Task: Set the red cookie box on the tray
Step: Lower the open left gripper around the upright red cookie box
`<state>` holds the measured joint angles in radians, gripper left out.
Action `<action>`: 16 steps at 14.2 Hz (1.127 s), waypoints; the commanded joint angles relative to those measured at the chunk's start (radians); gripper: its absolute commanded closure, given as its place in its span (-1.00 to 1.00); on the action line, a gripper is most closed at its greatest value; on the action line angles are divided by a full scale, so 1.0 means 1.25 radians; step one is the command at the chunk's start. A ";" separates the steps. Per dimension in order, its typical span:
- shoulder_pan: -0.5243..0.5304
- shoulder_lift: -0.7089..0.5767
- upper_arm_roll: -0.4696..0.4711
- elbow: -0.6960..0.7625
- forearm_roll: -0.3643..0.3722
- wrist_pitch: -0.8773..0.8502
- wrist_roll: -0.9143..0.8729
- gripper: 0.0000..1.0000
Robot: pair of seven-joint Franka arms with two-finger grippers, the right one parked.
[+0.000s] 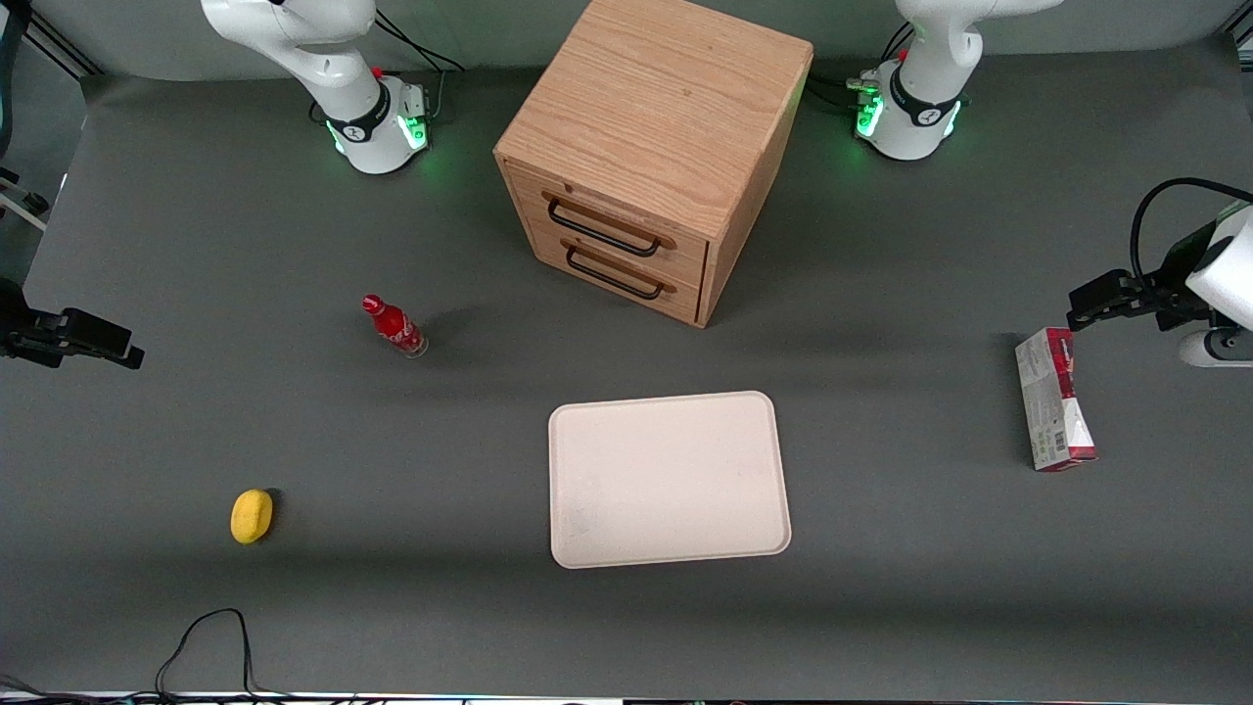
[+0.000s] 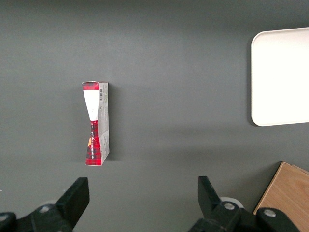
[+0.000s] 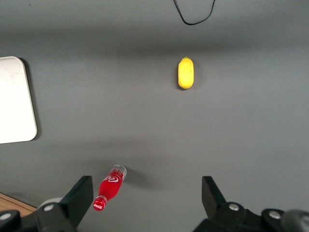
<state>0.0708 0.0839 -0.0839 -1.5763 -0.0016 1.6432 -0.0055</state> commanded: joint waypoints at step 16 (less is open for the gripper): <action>0.028 -0.110 0.159 -0.210 0.015 0.084 0.224 -1.00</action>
<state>0.1155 -0.0274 0.1206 -1.7813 0.0087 1.7061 0.2645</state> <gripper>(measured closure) 0.000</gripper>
